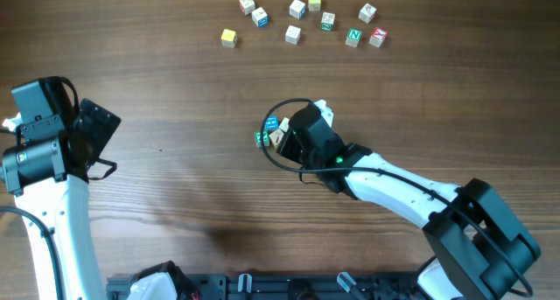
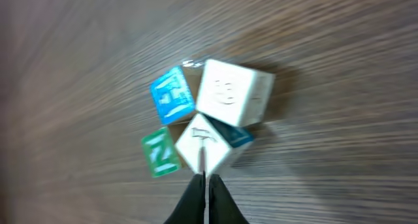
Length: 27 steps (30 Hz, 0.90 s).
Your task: Form a circle
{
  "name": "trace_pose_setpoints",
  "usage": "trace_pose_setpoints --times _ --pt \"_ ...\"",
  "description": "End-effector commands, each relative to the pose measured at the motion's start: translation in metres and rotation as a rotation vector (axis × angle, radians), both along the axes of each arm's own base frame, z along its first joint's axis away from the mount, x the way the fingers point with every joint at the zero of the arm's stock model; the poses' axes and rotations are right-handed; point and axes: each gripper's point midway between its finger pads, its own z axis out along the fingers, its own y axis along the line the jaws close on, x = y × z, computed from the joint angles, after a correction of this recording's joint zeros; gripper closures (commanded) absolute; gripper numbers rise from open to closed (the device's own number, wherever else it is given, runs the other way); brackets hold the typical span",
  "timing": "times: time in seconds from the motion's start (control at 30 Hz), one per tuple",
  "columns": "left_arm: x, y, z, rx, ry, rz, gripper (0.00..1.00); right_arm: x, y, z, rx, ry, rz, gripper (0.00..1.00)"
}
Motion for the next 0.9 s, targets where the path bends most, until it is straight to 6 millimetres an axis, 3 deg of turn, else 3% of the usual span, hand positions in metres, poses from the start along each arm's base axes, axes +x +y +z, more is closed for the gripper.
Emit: trace_pose_setpoints --times 0.0,0.27,0.87 --pt "0.0 0.004 0.002 0.006 -0.003 0.022 0.0 0.0 0.013 0.004 0.048 -0.016 0.04 0.96" --pt "0.0 0.004 0.002 0.006 -0.003 0.022 0.0 0.004 0.029 -0.014 0.081 -0.022 0.067 0.95" --pt "0.0 0.004 0.002 0.006 -0.003 0.022 0.0 0.015 0.018 -0.02 0.025 -0.058 0.005 0.95"
